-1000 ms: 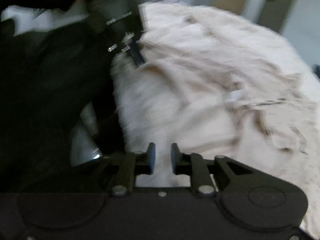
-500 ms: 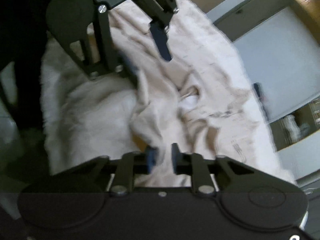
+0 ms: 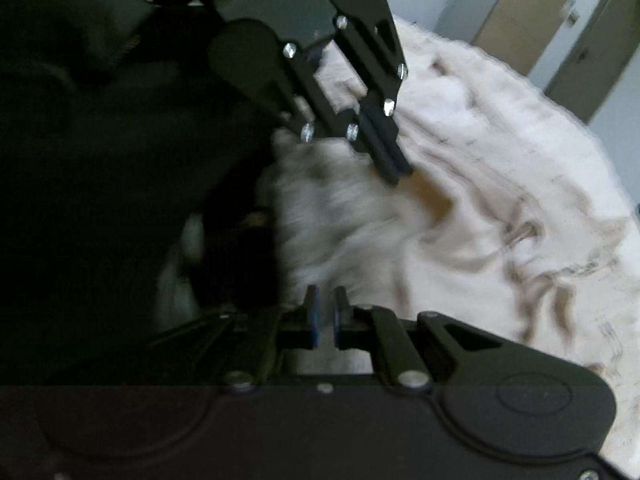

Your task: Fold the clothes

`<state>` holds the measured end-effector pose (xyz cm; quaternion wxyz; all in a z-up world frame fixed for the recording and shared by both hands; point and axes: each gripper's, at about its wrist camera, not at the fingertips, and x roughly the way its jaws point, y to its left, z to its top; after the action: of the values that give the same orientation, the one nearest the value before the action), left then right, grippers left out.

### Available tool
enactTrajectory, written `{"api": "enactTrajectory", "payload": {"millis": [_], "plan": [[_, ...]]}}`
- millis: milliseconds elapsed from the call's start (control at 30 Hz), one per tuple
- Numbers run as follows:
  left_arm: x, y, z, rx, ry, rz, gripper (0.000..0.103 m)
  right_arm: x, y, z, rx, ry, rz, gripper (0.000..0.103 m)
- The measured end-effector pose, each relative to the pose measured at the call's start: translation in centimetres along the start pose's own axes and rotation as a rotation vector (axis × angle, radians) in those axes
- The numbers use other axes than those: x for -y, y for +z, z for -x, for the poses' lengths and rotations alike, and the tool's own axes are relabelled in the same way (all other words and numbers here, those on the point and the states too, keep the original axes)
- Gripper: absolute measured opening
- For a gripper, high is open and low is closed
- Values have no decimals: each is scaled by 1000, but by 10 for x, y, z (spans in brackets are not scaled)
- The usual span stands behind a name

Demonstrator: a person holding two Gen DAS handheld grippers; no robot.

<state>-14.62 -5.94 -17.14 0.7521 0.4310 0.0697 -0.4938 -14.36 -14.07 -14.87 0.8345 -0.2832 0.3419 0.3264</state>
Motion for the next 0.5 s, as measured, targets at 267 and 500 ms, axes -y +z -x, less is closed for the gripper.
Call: {"api": "enactTrajectory", "payload": {"millis": [267,500], "plan": [[1,14,-42,-45,93,30,58,37,16,-18,30,-195,-93,57],[-4,7,-56,-124,-8,134,3,20,10,-46,-65,-167,-39,2]]}}
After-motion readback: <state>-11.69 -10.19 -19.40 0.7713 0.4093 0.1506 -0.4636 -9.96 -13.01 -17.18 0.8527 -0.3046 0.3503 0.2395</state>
